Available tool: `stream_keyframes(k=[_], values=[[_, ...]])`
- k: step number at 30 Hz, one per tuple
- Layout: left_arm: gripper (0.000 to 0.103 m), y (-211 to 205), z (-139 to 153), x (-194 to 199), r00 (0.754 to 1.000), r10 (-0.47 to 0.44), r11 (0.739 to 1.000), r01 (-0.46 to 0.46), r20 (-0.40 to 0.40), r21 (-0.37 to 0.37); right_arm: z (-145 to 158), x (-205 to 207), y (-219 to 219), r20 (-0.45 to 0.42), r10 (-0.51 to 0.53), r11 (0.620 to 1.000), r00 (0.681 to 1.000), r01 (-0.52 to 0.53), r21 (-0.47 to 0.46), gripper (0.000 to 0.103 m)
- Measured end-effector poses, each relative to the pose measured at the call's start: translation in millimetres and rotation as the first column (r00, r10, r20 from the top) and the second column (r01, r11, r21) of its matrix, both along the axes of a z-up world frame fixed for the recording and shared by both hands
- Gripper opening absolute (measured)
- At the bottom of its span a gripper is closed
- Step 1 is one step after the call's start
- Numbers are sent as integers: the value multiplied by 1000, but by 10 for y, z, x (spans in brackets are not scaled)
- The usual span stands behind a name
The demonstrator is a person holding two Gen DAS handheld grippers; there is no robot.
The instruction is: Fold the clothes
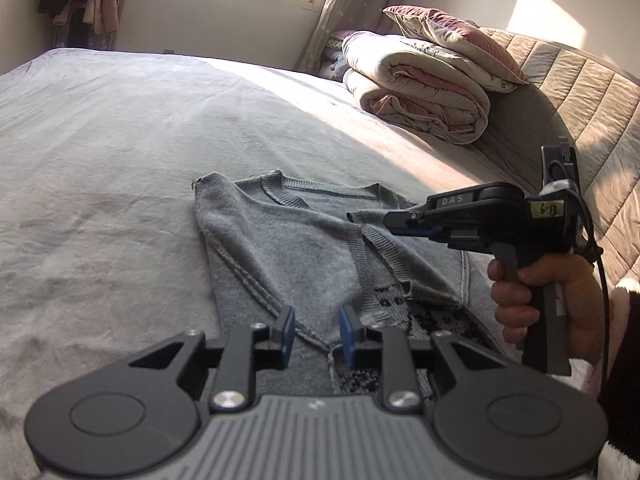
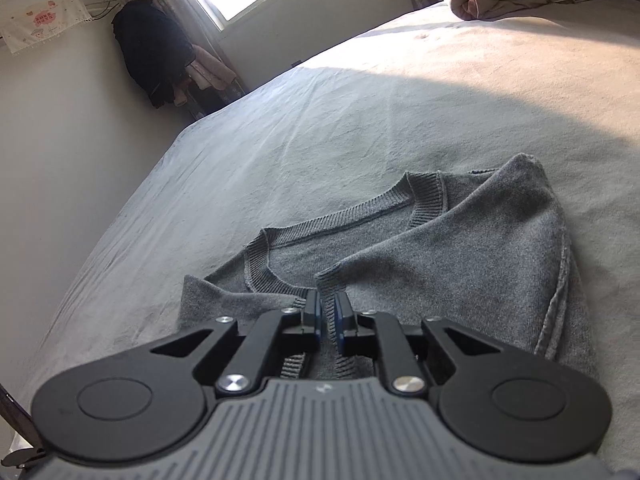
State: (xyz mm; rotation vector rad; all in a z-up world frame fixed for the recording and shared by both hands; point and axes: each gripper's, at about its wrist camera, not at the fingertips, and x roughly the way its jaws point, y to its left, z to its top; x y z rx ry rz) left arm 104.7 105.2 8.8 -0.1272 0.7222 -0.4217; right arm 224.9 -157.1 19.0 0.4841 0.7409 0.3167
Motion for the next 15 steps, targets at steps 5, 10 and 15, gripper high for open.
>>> stream_keyframes(k=[5, 10, 15], values=[[39, -55, 22, -303, 999, -21, 998, 24, -41, 65, 52, -317, 40, -49, 40, 998, 998, -38, 42, 42], [43, -105, 58, -684, 998, -39, 993, 44, -52, 105, 136, -686, 147, -67, 69, 997, 995, -67, 31, 47], [43, -90, 86, -1089, 997, -39, 994, 45, -61, 104, 125, -1016, 226, -111, 79, 994, 991, -71, 80, 47]])
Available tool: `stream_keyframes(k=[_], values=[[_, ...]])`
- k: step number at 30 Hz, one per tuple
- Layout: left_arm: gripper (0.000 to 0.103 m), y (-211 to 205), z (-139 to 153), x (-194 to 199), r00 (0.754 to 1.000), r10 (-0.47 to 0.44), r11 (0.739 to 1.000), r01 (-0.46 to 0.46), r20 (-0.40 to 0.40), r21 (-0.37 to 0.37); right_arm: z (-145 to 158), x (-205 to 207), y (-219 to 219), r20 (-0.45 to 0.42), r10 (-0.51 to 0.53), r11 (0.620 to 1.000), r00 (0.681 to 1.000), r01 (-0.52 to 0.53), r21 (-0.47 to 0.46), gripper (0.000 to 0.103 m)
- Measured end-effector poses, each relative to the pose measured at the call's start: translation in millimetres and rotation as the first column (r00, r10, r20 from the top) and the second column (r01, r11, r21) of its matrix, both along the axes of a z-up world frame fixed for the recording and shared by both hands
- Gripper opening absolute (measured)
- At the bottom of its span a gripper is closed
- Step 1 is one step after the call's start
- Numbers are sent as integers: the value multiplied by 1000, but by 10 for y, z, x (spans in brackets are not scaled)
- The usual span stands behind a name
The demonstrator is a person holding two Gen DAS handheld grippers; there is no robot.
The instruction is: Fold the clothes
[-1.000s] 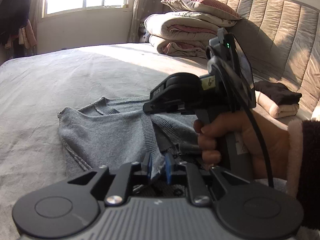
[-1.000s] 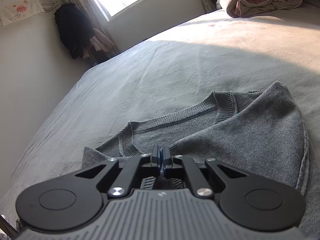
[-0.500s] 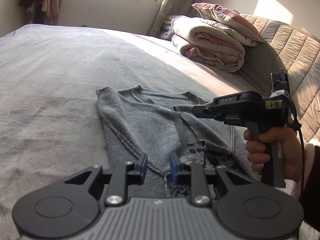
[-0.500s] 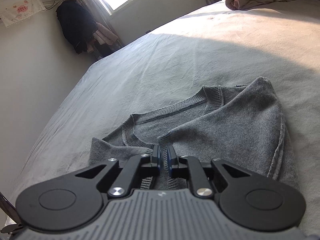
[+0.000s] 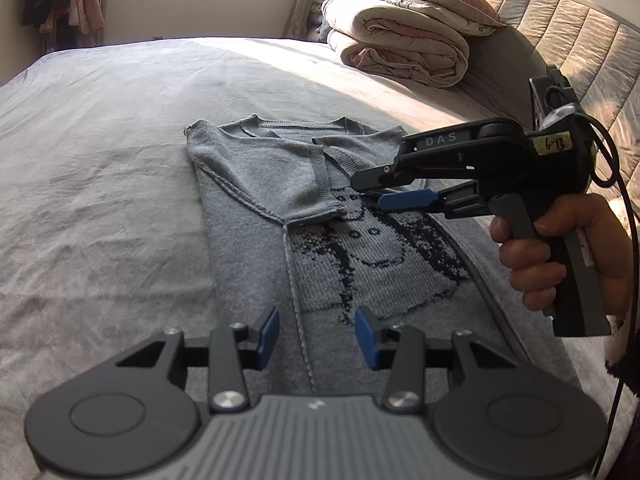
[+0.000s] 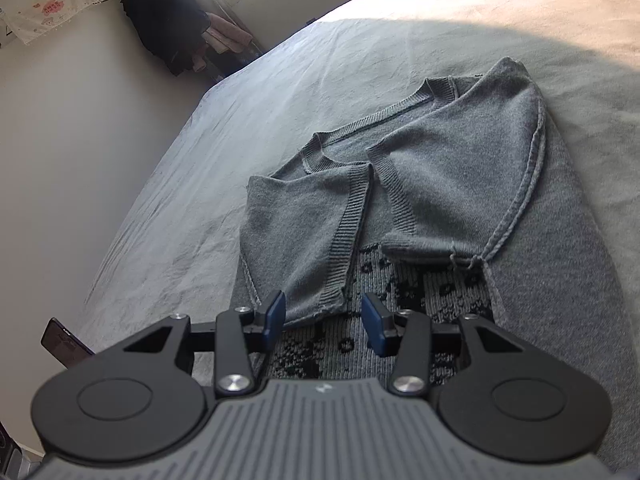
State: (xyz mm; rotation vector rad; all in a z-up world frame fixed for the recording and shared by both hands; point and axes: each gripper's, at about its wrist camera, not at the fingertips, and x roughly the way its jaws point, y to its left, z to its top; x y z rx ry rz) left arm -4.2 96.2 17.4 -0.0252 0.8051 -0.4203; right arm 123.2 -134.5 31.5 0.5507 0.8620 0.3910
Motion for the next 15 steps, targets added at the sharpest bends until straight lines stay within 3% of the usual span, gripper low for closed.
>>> stream_keyframes(k=[8, 15], values=[[43, 202, -4, -533, 999, 12, 1000, -13, -32, -20, -132, -622, 236, -77, 102, 984, 992, -89, 157, 47], [40, 270, -62, -993, 998, -3, 1000, 2, -63, -14, -334, -1137, 475, -164, 184, 962, 969, -143, 233, 46]])
